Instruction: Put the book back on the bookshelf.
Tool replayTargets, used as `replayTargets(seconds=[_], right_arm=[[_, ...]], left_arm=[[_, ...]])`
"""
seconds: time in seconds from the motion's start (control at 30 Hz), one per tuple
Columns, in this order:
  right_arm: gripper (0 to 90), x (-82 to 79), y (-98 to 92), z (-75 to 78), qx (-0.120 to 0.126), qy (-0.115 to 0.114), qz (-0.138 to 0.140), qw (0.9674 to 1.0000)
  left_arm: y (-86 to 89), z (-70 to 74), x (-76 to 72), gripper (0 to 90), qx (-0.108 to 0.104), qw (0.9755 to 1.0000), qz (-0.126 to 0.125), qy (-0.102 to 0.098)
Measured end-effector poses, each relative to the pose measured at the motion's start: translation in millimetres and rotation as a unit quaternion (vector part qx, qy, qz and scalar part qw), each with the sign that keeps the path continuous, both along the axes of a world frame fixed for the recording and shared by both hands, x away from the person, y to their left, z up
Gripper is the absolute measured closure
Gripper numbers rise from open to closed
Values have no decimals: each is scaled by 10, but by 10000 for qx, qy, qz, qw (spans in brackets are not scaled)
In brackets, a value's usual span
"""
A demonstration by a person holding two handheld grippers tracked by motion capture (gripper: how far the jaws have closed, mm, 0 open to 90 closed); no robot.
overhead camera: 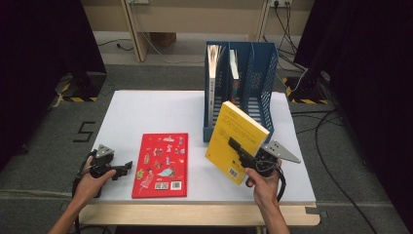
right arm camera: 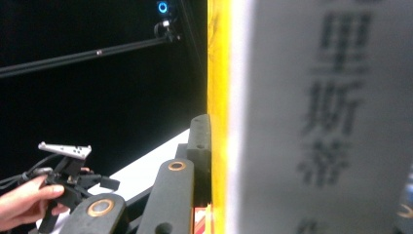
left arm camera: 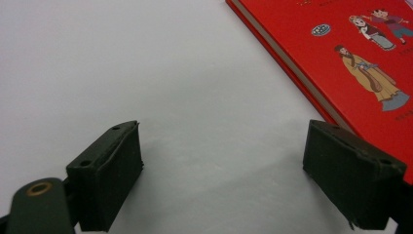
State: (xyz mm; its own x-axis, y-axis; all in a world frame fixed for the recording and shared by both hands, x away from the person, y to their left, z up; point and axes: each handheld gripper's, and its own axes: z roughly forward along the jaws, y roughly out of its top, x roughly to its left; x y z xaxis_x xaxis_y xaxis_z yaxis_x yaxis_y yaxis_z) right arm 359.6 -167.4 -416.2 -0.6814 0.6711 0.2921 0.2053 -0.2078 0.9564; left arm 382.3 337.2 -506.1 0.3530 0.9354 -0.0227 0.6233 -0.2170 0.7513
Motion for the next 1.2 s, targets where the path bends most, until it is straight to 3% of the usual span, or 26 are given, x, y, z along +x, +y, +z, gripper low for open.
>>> replayTargets(seconds=[0.33, 0.7, 1.0, 1.2], right_arm=[[753, -21, -116, 105, 34, -83, -188, 9998], [753, -29, -245, 273, -149, -260, -495, 9983], [752, 25, -391, 446, -83, -392, -774, 9962], [753, 85, -464, 545, -174, -416, -922, 9947]], left_arm=[[0, 0, -1, 132, 5, 10000, -3, -4], [-2, -1, 0, 131, 3, 10000, 2, -3], [-3, -2, 0, 130, 4, 10000, 3, -7], [-5, -3, 0, 130, 1, 10000, 8, -12]])
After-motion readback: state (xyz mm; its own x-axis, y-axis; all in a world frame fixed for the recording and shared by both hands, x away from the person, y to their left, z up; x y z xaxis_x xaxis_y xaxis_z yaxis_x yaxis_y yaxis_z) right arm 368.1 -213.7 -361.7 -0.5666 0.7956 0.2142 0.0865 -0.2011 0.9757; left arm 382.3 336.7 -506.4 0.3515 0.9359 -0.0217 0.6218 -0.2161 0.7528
